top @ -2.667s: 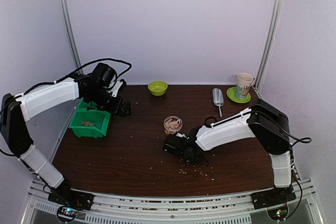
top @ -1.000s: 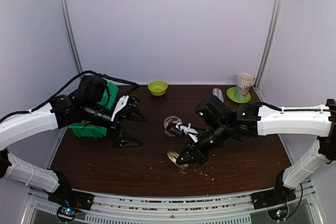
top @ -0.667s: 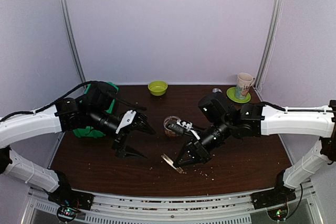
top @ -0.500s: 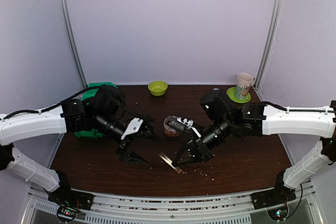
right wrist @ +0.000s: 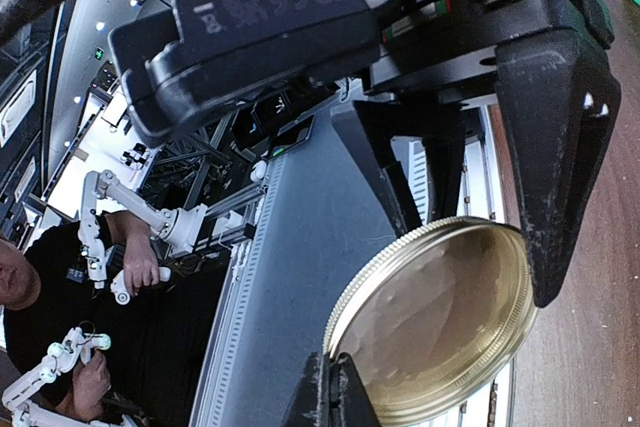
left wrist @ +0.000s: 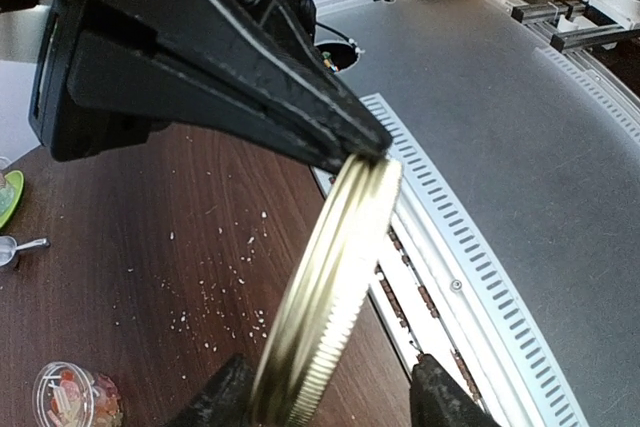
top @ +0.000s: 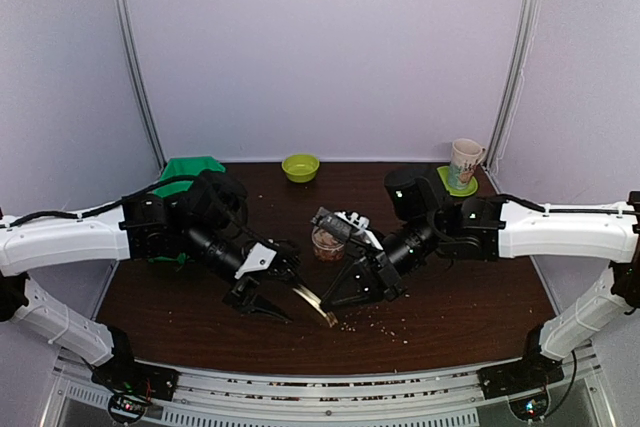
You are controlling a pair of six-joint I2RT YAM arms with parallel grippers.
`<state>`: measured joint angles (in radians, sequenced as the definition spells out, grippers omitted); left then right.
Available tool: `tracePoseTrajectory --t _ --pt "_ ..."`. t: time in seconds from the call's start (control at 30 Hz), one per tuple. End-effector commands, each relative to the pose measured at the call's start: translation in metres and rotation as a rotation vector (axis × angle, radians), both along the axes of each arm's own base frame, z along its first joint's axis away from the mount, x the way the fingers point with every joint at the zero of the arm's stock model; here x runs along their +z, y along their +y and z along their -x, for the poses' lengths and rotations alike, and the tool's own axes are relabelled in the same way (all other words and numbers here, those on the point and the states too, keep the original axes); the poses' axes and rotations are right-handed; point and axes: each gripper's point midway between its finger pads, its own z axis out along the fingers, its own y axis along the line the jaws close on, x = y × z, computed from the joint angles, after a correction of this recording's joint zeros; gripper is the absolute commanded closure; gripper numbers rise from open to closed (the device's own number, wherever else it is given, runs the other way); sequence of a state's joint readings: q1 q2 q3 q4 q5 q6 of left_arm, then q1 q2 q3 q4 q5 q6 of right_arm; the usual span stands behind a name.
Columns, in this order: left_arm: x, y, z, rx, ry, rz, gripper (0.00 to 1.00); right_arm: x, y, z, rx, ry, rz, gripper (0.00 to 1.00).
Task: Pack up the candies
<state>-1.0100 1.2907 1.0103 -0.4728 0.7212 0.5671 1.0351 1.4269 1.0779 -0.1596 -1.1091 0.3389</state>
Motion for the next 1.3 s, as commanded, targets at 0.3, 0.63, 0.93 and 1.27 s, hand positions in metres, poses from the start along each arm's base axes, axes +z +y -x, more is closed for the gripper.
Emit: tracePoseTrajectory --t 0.3,0.63,0.93,1.27 --pt "0.007 -0.010 -0.003 0.001 0.010 0.012 0.63 -0.010 0.000 -0.001 0.024 0.023 0.000 1.00" --pt "0.006 -0.010 -0.004 0.009 0.016 -0.001 0.76 -0.016 0.000 -0.001 0.031 0.025 0.017 1.00" --pt "0.003 -0.009 -0.004 0.010 0.024 -0.020 0.84 -0.025 -0.001 -0.003 0.031 0.020 0.041 1.00" --pt "0.004 -0.011 -0.006 0.029 0.044 -0.030 0.91 -0.029 -0.003 -0.013 0.005 0.022 0.060 0.99"
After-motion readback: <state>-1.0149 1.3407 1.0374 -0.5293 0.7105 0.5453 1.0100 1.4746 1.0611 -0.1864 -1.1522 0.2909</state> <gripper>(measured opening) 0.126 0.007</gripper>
